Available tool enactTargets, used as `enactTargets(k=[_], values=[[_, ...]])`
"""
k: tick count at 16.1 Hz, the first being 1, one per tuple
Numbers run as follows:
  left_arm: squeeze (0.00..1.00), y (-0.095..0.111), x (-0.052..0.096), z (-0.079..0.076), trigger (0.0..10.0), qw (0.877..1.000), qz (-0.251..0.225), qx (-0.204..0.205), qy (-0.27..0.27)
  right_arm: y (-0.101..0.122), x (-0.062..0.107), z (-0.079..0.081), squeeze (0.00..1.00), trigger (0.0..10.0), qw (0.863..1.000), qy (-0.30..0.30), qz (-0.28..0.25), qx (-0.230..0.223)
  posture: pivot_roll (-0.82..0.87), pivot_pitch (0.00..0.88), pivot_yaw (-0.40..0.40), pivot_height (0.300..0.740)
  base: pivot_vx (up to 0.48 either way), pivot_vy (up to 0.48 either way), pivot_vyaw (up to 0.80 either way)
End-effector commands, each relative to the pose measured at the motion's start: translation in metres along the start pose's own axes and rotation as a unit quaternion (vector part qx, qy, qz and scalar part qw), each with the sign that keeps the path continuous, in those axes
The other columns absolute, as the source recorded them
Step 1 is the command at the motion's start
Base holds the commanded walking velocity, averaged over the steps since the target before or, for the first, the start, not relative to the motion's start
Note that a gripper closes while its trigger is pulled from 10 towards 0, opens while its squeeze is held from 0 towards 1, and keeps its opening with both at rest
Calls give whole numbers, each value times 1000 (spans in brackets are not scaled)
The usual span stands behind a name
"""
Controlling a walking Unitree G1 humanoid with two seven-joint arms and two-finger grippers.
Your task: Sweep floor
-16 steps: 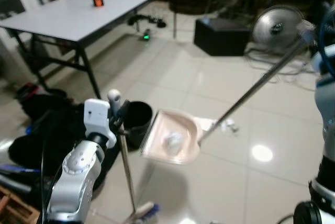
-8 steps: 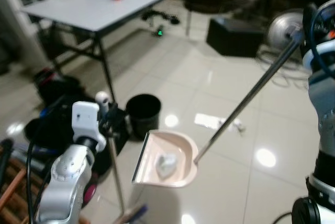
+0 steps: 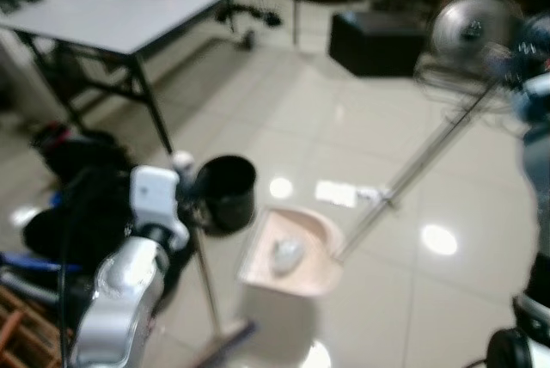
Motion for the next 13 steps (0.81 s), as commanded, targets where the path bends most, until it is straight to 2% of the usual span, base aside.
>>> enactTargets(k=[1, 3, 11, 13], values=[[0, 5, 2, 9, 10000, 1000, -7, -8, 14, 6, -1, 22, 0, 10000, 999, 44, -10, -17, 26, 0, 16, 740, 337, 0, 0], [0, 4, 3, 10, 10000, 1000, -6, -8, 15, 5, -2, 24, 0, 10000, 999, 45, -8, -26, 30, 0, 13, 740, 339, 0, 0], [0, 1, 8, 12, 10000, 999, -2, -2, 34, 2, -7, 33, 0, 10000, 998, 65, 5, -12, 51, 0, -22, 740, 340, 0, 0], [0, 1, 11, 12, 10000, 999, 0, -3, 37, 1, -8, 33, 0, 10000, 998, 63, 7, -15, 58, 1, -20, 740, 339, 0, 691]])
Point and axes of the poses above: a point about 5 cm out from each wrist's last joint towards the gripper, its own x axis pointing back from the gripper into the wrist, its own y axis along the axis of the wrist's last joint, z = x × y, the point moved 3 cm from there along -x, pointing out of the wrist towards the gripper, and after that the axes turned 13 degrees about -x, right-handed, at the moved point
